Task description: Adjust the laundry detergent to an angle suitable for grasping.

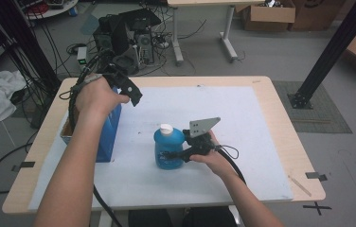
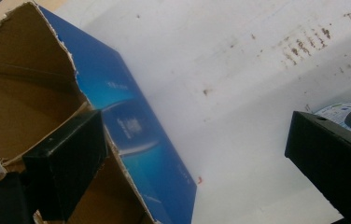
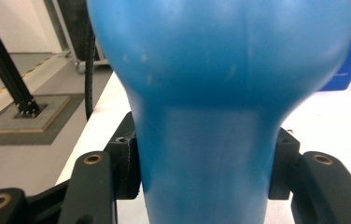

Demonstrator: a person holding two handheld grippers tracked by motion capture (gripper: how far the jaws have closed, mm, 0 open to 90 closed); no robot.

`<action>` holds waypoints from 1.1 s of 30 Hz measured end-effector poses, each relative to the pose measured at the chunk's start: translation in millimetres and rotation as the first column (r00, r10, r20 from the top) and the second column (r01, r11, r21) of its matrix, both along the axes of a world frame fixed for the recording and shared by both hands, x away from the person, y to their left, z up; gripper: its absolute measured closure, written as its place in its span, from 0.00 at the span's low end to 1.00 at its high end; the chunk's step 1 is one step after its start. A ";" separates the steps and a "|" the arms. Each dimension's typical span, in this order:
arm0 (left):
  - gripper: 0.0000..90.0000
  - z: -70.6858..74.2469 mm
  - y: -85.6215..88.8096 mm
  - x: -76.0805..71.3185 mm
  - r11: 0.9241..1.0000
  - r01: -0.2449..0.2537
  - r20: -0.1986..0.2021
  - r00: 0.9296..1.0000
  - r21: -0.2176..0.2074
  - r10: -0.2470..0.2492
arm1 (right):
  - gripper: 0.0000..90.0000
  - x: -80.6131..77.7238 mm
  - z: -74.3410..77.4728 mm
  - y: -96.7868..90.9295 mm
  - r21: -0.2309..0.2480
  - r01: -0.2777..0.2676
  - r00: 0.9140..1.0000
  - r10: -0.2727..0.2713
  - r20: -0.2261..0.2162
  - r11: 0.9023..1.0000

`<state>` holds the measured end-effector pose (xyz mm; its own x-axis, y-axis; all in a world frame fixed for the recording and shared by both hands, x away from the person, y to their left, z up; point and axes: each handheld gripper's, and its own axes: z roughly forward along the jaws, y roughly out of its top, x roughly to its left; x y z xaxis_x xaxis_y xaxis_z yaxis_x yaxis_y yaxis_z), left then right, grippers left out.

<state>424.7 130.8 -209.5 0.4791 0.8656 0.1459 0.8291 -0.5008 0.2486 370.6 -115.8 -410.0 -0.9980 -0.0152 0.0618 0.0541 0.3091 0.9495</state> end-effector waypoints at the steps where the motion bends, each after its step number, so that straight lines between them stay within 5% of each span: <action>1: 0.07 0.0 0.0 0.0 1.000 0.000 0.000 1.000 0.000 0.000 | 0.50 0.2 -0.7 0.6 -0.001 -0.004 1.000 0.004 0.004 1.000; 14: 0.07 -3.0 -0.9 1.1 1.000 0.008 -0.004 1.000 -0.001 -0.008 | 0.50 1.9 -4.8 2.0 0.008 -0.064 0.998 0.064 -0.003 0.998; 33: 0.07 -4.0 -0.9 1.8 1.000 0.004 0.002 1.000 0.000 -0.004 | 0.49 2.7 -8.0 4.3 -0.019 -0.083 0.997 0.083 0.009 0.996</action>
<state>426.6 129.8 -213.5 0.4820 0.8639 0.1463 0.8269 -0.5037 0.2500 373.3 -111.4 -418.0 -0.9939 -0.0966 0.0529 0.0182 0.3295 0.9440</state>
